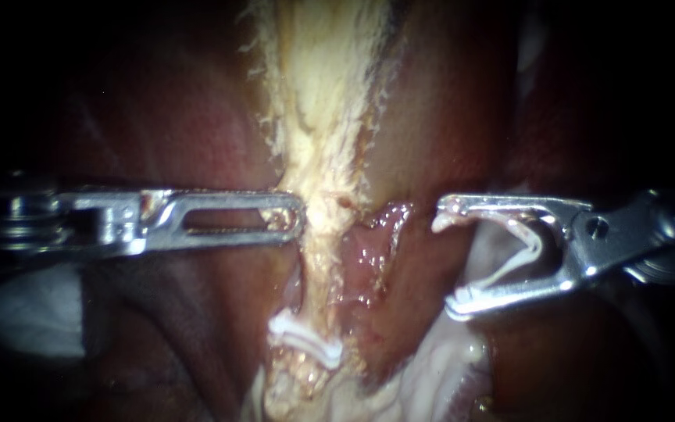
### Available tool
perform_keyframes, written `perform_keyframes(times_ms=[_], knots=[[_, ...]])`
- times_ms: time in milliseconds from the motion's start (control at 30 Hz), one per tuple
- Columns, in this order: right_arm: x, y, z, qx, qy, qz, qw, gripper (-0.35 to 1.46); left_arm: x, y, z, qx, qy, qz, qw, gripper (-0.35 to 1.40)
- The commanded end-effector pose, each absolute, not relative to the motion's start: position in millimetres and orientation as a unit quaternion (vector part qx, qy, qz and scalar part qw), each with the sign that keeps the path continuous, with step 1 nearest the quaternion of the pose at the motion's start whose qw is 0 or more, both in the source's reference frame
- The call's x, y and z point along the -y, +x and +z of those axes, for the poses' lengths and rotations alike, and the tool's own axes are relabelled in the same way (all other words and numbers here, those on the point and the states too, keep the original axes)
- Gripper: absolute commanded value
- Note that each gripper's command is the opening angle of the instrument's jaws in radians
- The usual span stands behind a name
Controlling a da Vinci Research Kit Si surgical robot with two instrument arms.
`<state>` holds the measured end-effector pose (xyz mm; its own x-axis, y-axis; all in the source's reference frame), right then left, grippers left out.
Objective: Clipping third clip left tube
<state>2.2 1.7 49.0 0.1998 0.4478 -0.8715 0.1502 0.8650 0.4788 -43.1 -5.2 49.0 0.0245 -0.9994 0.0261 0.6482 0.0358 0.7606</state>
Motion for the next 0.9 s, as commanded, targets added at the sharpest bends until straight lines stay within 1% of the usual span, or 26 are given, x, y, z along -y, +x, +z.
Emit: perform_keyframes(times_ms=[33, 200, 433, 533, 733, 900], knots=[[-1.7, 2.2, 49.0, -0.624, 0.239, 0.101, 0.737, 0.58, 5.2, -43.0, 49.0, 0.301, 0.292, -0.630, 0.654, -0.35], [-1.3, 2.7, 49.2, -0.624, 0.239, 0.099, 0.738, 0.58, 5.4, -42.6, 48.1, 0.301, 0.293, -0.629, 0.654, -0.35], [-0.2, 3.8, 49.8, -0.621, 0.239, 0.089, 0.741, 0.58, 5.0, -39.7, 45.0, 0.298, 0.289, -0.635, 0.651, -0.35], [0.6, 4.9, 50.3, -0.613, 0.249, 0.091, 0.744, 0.58, 4.9, -38.5, 44.1, 0.295, 0.287, -0.638, 0.650, -0.35], [2.3, 8.4, 52.5, -0.606, 0.271, 0.099, 0.741, 0.59, 4.2, -37.3, 42.4, 0.302, 0.282, -0.644, 0.645, -0.35], [3.7, 11.8, 55.4, -0.596, 0.289, 0.102, 0.742, 0.59, 4.0, -36.9, 41.9, 0.302, 0.279, -0.646, 0.643, -0.35]])
